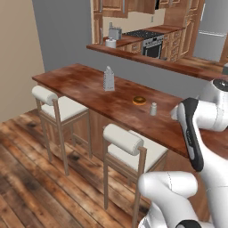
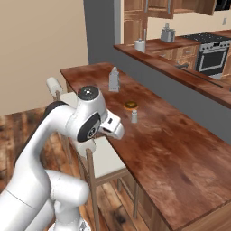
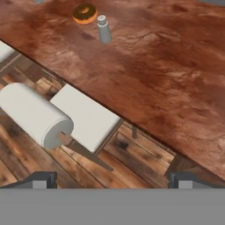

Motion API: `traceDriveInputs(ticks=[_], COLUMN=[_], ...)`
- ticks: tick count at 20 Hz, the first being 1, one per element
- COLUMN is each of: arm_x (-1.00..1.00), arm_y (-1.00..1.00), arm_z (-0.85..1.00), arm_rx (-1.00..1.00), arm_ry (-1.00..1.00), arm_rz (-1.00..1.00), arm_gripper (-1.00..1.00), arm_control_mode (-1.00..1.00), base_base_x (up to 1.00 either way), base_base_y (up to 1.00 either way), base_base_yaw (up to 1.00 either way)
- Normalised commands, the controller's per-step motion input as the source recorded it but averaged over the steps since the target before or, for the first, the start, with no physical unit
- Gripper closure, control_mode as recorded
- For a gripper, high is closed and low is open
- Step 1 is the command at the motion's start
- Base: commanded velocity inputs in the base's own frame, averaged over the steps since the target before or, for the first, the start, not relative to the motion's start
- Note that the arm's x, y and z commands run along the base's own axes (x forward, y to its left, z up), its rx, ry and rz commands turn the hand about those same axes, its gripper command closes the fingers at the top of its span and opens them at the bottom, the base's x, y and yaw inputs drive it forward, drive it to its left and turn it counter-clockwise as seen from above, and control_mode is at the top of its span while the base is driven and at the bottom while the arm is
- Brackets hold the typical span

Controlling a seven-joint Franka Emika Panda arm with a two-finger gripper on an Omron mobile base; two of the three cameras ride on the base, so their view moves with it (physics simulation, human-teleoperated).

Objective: Move the shaker and shaker from the cabinet to the dining counter.

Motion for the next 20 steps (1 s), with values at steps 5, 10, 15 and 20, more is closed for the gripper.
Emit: traceDriveInputs(ticks=[5,10,15,20], arm_x=[0.00,0.00,0.00,0.00], arm_y=[0.13,0.00,0.00,0.00], arm_z=[-0.02,0.00,0.00,0.00], arm_rx=[0.00,0.00,0.00,0.00], arm_ry=[0.00,0.00,0.00,0.00], arm_rz=[0.00,0.00,0.00,0.00], arm_gripper=[-1.00,-1.00,-1.00,-1.00], arm_control_mode=[-1.00,-1.00,-1.00,-1.00], base_base_x=[0.00,0.00,0.00,0.00], base_base_y=[0.00,0.00,0.00,0.00], base_base_yaw=[0.00,0.00,0.00,0.00])
